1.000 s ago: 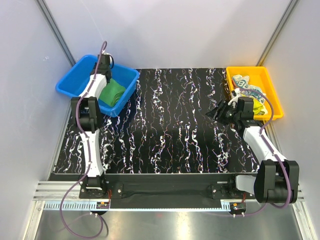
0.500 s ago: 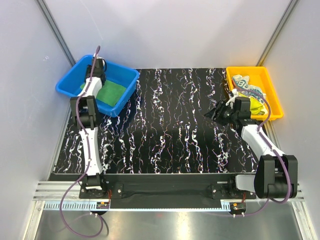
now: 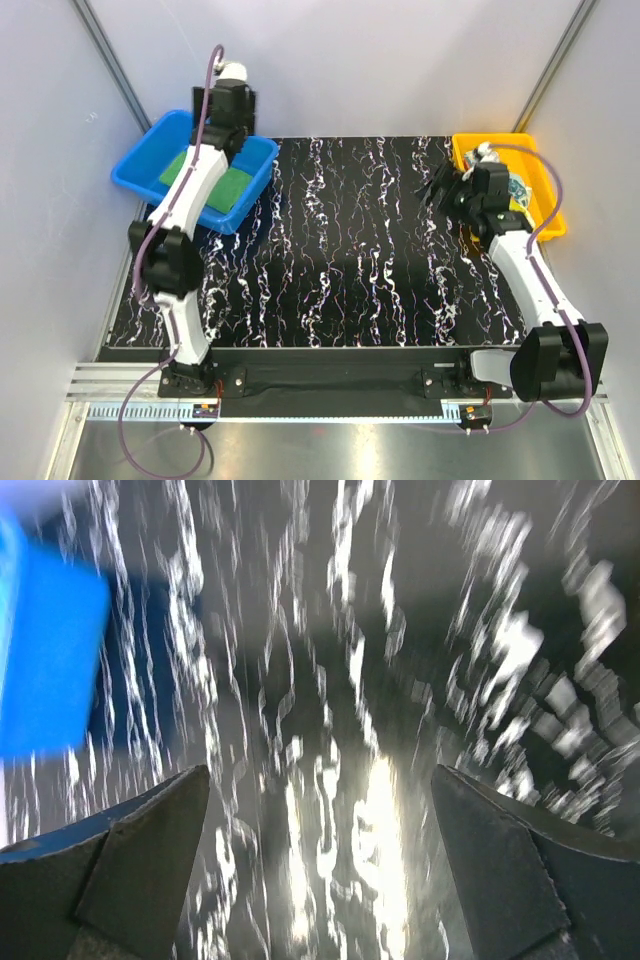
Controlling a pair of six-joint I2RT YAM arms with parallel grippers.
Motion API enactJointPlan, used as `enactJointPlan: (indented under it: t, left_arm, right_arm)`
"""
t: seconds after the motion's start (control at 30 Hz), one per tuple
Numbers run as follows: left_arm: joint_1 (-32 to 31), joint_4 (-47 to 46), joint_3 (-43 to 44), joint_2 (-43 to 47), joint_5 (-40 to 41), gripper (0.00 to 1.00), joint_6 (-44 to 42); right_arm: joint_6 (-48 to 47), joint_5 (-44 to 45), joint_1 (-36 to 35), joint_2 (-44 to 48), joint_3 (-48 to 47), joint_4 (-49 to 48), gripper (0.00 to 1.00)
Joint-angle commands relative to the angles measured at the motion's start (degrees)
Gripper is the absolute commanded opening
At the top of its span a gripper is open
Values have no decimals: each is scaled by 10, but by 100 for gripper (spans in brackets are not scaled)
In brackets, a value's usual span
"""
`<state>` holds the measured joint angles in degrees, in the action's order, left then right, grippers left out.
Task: Fold and stack the towels
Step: Neatly place the folded towel into the bin, then grab crumpled towel
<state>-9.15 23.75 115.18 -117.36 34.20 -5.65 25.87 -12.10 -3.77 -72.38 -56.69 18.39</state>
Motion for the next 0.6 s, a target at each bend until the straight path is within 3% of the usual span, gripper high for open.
enactJointPlan:
  t: [0.0, 0.1, 0.23, 0.33, 0.57]
  left_arm:
    - [-76, 44, -67, 147, -108, 99, 86]
    - [-129, 67, -116, 195, -202, 99, 107]
    - [-189, 114, -172, 263, -317, 99, 146]
    - [-232, 90, -261, 303, -364, 99, 163]
    - [-257, 25, -417, 381, -474, 98, 197]
  right_arm:
    - [-34, 166, -2, -2, -96, 48, 99]
    - [-67, 244, 17, -77, -199, 108, 100]
    - [-93, 246, 67, -173, -311, 137, 100]
    - [-89, 250, 104, -244, -355, 160, 96]
    - [-70, 242, 178, -337, -371, 149, 83]
